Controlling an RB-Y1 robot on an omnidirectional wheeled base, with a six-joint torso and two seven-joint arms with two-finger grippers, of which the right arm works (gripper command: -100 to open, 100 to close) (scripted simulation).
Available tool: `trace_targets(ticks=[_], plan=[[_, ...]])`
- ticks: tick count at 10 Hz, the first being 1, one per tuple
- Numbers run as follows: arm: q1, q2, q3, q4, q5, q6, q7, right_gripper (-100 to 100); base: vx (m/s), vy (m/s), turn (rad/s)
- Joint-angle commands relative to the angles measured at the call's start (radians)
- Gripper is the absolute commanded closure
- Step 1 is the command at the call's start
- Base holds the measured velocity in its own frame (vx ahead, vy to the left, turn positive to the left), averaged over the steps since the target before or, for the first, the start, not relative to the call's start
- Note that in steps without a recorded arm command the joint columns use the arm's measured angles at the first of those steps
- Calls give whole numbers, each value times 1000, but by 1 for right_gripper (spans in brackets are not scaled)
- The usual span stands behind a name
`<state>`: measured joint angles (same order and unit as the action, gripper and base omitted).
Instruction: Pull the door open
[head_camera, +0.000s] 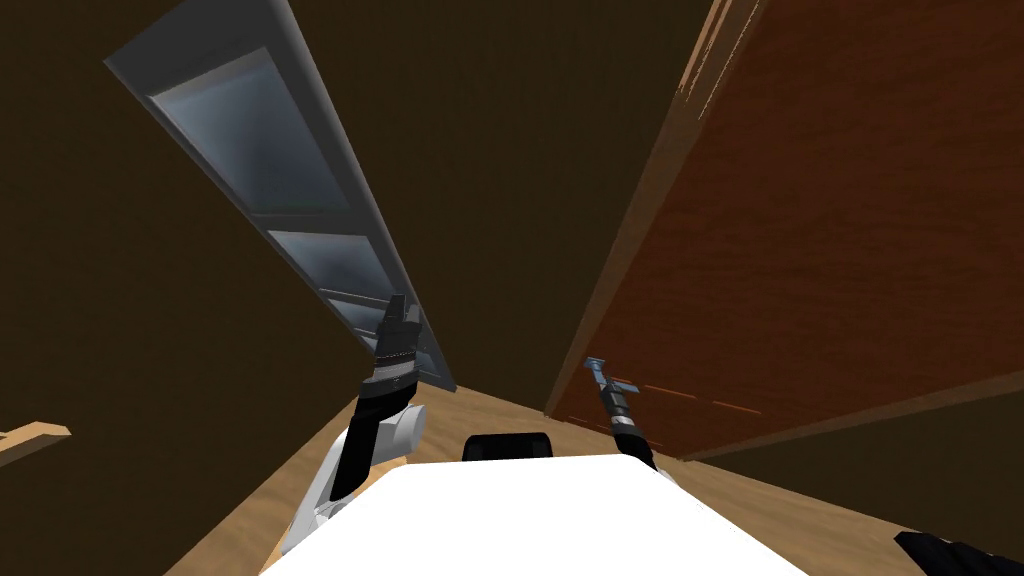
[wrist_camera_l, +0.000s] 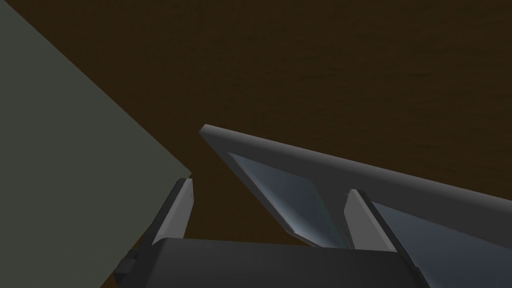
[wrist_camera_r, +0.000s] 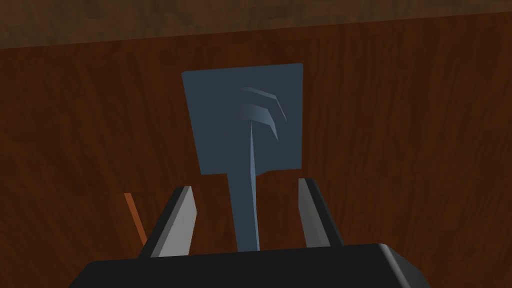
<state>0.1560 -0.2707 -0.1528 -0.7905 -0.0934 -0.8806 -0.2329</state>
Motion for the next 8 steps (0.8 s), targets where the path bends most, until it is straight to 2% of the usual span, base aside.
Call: trace_targets(ticks=[1,5,8], plan=[[1,0,0,0,0,0,0,100,-24,3,-3],[1,0,0,0,0,0,0,100,-11,1,2],[22,-20,20,-1,12,-20,-28,100,-156,-30,104]])
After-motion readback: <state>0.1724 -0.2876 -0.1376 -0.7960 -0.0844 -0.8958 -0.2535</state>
